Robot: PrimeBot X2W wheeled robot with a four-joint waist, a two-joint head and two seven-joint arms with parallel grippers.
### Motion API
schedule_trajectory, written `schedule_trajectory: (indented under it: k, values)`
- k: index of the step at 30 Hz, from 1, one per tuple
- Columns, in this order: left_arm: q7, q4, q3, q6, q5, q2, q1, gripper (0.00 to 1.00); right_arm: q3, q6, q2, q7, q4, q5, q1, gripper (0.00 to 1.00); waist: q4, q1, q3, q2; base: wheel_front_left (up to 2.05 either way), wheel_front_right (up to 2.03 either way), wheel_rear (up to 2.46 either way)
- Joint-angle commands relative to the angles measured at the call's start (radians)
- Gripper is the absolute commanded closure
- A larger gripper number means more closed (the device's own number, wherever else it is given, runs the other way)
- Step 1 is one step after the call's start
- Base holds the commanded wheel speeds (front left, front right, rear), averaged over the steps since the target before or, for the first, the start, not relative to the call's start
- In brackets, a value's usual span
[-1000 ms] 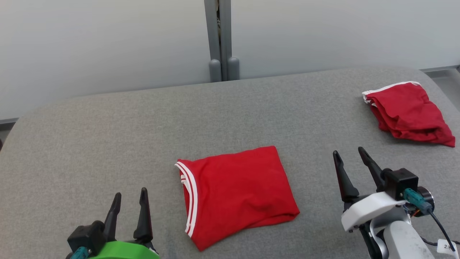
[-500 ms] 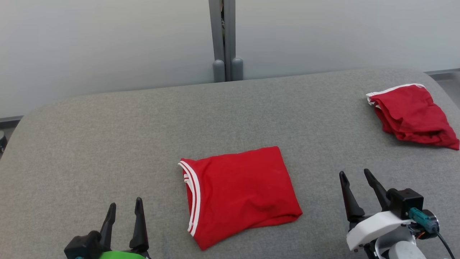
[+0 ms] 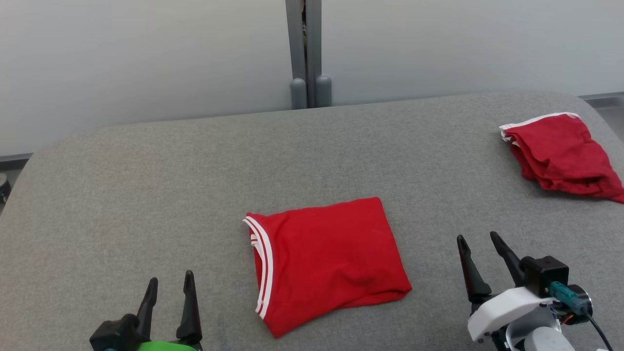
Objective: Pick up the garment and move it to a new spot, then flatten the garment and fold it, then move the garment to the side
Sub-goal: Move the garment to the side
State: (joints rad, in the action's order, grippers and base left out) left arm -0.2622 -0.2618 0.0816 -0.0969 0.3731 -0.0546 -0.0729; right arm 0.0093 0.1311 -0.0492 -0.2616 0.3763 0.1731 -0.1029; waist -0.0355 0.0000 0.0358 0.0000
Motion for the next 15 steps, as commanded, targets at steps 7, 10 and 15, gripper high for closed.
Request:
schedule_trajectory:
  k: [7,10,15]
  values:
    - [-0.003,-0.006,-0.004,-0.006,-0.009,0.001,0.026,0.00,0.040,-0.001,-0.003,-0.003,0.046,-0.031,-0.087,0.00,0.010,0.0000,-0.008,0.0000,0.00,0.00,0.00]
    - [-0.003,-0.011,-0.002,-0.007,-0.008,0.002,0.034,0.00,0.075,-0.001,-0.003,0.031,0.089,-0.036,-0.153,0.00,0.020,0.0000,-0.014,0.0000,0.00,0.00,0.00]
    - [-0.003,-0.016,0.001,-0.005,-0.008,0.002,0.046,0.00,0.131,-0.001,-0.004,0.110,0.165,-0.024,-0.249,0.00,0.048,0.0000,-0.025,0.0000,0.00,0.00,0.00]
